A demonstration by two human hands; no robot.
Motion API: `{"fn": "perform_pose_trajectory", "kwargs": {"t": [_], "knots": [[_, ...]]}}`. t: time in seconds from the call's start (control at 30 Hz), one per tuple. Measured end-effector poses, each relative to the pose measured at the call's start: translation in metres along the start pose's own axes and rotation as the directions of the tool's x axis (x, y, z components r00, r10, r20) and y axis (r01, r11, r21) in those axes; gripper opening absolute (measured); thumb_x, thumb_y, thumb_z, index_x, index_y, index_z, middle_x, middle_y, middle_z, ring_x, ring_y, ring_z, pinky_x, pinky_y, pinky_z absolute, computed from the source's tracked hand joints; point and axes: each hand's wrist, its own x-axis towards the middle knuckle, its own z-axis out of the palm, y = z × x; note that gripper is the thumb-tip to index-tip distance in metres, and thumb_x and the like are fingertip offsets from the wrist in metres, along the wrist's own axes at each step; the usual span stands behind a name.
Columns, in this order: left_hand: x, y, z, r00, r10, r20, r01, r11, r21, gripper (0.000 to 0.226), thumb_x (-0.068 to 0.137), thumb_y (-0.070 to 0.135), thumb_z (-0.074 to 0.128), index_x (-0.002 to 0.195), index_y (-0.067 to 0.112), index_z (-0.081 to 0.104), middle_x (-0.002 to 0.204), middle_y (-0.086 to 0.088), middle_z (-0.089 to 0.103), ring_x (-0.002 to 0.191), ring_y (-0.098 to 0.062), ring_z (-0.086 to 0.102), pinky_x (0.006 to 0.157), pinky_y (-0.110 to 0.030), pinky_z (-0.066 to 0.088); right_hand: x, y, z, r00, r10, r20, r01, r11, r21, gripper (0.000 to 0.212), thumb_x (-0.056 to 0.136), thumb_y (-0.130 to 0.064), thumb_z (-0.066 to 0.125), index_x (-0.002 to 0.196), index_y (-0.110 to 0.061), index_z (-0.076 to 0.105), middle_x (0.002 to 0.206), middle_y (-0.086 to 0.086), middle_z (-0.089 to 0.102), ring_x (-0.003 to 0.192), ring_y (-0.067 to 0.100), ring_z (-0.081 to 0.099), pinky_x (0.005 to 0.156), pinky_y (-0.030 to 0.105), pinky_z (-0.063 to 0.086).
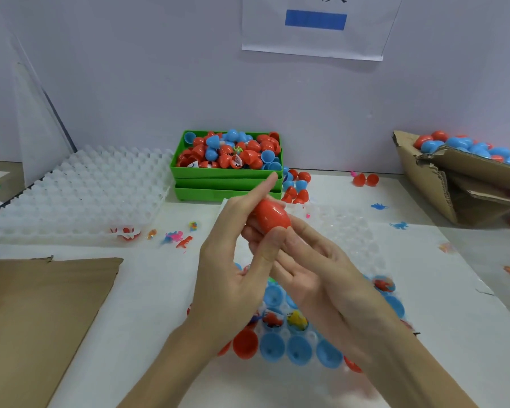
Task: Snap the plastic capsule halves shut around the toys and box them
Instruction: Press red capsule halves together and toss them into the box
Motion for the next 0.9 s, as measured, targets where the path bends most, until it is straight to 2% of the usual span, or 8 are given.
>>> {"fn": "perform_pose_trajectory", "kwargs": {"t": [0.1, 0.23, 0.43, 0.53, 0.63, 0.73, 0.9], "knots": [[0.0011, 0.0029, -0.0045, 1.0, 0.011, 0.007, -0.01, 0.999, -0.04, 0.036, 0.105, 0.038, 0.057, 0.139, 0.029, 0.056, 0.134, 0.014, 0.065, 0.129, -0.017, 0.062, 0.103, -0.021, 0.049, -0.0002, 0.0039, 0.0027, 0.997, 0.058, 0.059, -0.066, 0.988, 0.141, 0.048, 0.1, -0.013, 0.066, 0.143, 0.004, 0.054, 0.146, 0.024, 0.056, 0.138, 0.032, 0.055, 0.107, 0.034, 0.051], [0.0023, 0.0027, -0.0052, 0.998, 0.064, 0.013, -0.064, 0.998, 0.024, 0.029, 0.105, 0.036, 0.056, 0.132, 0.027, 0.057, 0.127, 0.008, 0.067, 0.123, -0.017, 0.064, 0.1, -0.019, 0.049, 0.0004, 0.0047, 0.0042, 0.992, 0.096, 0.083, -0.112, 0.969, 0.222, 0.038, 0.105, -0.012, 0.06, 0.139, 0.003, 0.059, 0.147, 0.021, 0.057, 0.14, 0.029, 0.053, 0.109, 0.032, 0.049], [0.0035, 0.0024, -0.0064, 0.995, 0.087, 0.057, -0.084, 0.996, -0.042, 0.031, 0.107, 0.037, 0.052, 0.13, 0.018, 0.059, 0.128, 0.006, 0.066, 0.125, -0.024, 0.063, 0.101, -0.026, 0.05, 0.0023, 0.0074, 0.001, 0.989, 0.113, 0.093, -0.13, 0.968, 0.216, 0.039, 0.107, -0.021, 0.055, 0.137, 0.003, 0.062, 0.141, 0.017, 0.062, 0.136, 0.025, 0.056, 0.111, 0.033, 0.046], [0.0039, 0.003, -0.0058, 0.994, 0.066, 0.082, -0.057, 0.993, -0.107, 0.035, 0.107, 0.039, 0.053, 0.132, 0.015, 0.06, 0.131, 0.003, 0.065, 0.13, -0.028, 0.06, 0.105, -0.032, 0.05, 0.0023, 0.0059, -0.0007, 0.991, 0.084, 0.101, -0.1, 0.982, 0.16, 0.037, 0.103, -0.024, 0.061, 0.13, 0.0, 0.068, 0.127, 0.012, 0.07, 0.123, 0.019, 0.065, 0.107, 0.031, 0.049], [0.0035, 0.0041, -0.0071, 0.996, 0.062, 0.067, -0.052, 0.99, -0.133, 0.038, 0.101, 0.041, 0.065, 0.13, 0.017, 0.062, 0.13, 0.002, 0.066, 0.127, -0.03, 0.062, 0.104, -0.037, 0.051, 0.0007, 0.0081, -0.002, 0.993, 0.072, 0.095, -0.085, 0.987, 0.139, 0.04, 0.096, -0.03, 0.07, 0.123, -0.001, 0.072, 0.118, 0.01, 0.073, 0.112, 0.019, 0.069, 0.103, 0.031, 0.052], [0.0027, 0.0064, -0.0074, 0.998, 0.053, 0.033, -0.048, 0.992, -0.119, 0.033, 0.098, 0.042, 0.069, 0.123, 0.021, 0.064, 0.12, 0.005, 0.069, 0.116, -0.028, 0.066, 0.098, -0.034, 0.053, 0.0002, 0.0087, -0.0023, 0.992, 0.077, 0.097, -0.089, 0.988, 0.123, 0.042, 0.093, -0.033, 0.073, 0.12, 0.0, 0.073, 0.111, 0.01, 0.072, 0.106, 0.02, 0.07, 0.1, 0.031, 0.054], [0.0016, 0.01, -0.0054, 0.998, 0.047, 0.03, -0.043, 0.992, -0.122, 0.034, 0.1, 0.041, 0.065, 0.121, 0.013, 0.065, 0.116, 0.002, 0.069, 0.115, -0.03, 0.065, 0.097, -0.027, 0.051, 0.0, 0.0096, -0.0029, 0.995, 0.067, 0.073, -0.077, 0.988, 0.136, 0.04, 0.094, -0.031, 0.072, 0.12, 0.0, 0.072, 0.111, 0.01, 0.072, 0.105, 0.02, 0.071, 0.1, 0.031, 0.054]]}}
